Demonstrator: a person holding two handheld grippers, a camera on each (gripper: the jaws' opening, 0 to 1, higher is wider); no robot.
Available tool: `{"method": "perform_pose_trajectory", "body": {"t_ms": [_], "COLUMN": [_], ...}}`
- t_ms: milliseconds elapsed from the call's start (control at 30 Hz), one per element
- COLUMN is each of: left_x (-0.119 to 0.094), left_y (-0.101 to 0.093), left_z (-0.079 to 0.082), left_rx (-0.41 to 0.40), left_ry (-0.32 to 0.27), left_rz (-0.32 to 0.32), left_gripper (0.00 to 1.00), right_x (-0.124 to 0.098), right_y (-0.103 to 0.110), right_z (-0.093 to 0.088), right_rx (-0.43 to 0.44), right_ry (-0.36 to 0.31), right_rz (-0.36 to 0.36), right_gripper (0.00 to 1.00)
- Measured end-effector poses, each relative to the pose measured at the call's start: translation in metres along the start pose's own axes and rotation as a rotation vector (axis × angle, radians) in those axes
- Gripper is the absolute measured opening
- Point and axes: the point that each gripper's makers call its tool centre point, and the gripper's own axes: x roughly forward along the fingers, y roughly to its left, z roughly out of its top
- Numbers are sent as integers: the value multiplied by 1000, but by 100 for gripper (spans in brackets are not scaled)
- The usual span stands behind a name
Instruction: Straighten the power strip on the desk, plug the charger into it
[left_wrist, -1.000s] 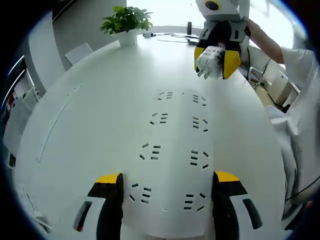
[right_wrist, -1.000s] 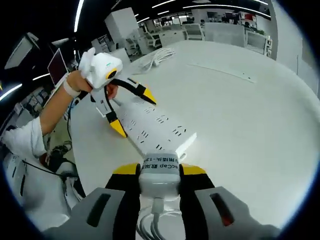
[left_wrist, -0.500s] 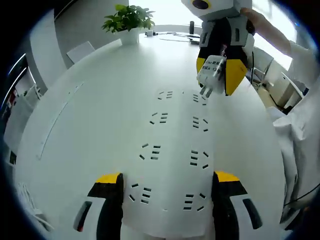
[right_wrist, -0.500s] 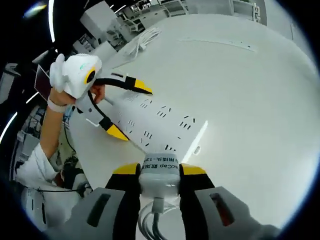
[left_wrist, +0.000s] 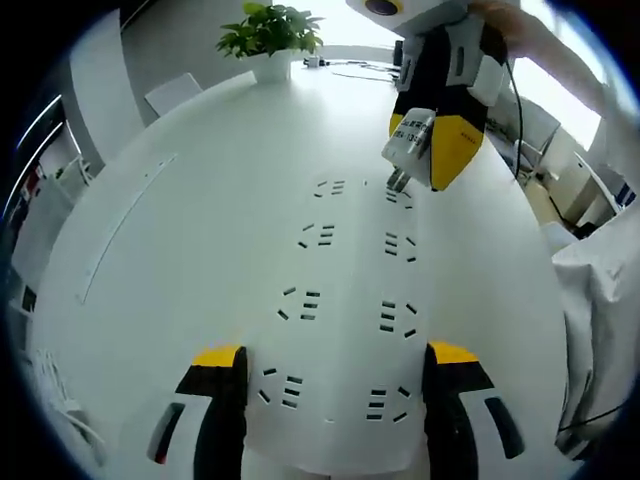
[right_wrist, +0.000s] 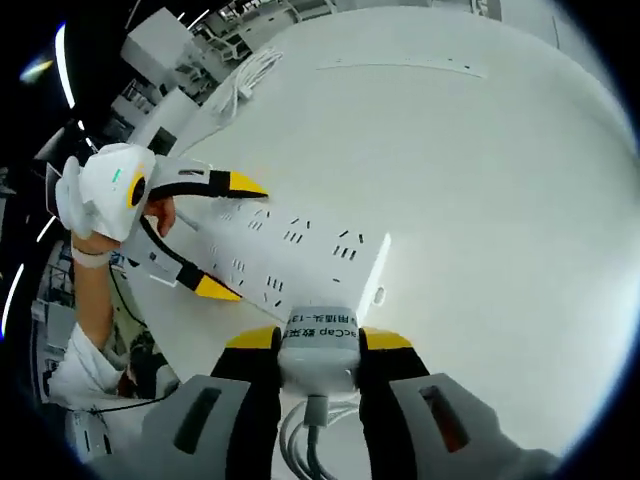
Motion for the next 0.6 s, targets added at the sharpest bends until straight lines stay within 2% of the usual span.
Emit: {"method": "perform_pose_trajectory", "body": {"t_ms": [167, 300, 433, 600], "left_x": [0, -1, -2, -2], "left_y": [-2, -3, -5, -5], "left_z": [-1, 0, 1, 1], "left_rx": [-15, -18, -16, -14], "left_ry": [11, 27, 40, 39], "left_rz": [12, 28, 43, 52], "left_gripper": [72, 70, 70, 69], "right_x": [2, 2, 2, 2], "right_y": [0, -2, -2, -4], "right_z": [-4, 0, -5, 0], "right_rx": [3, 10, -30, 5], "right_ry": [49, 87, 143, 171], "right_rz": [-28, -71, -129, -152], "right_gripper": [28, 28, 28, 28]}}
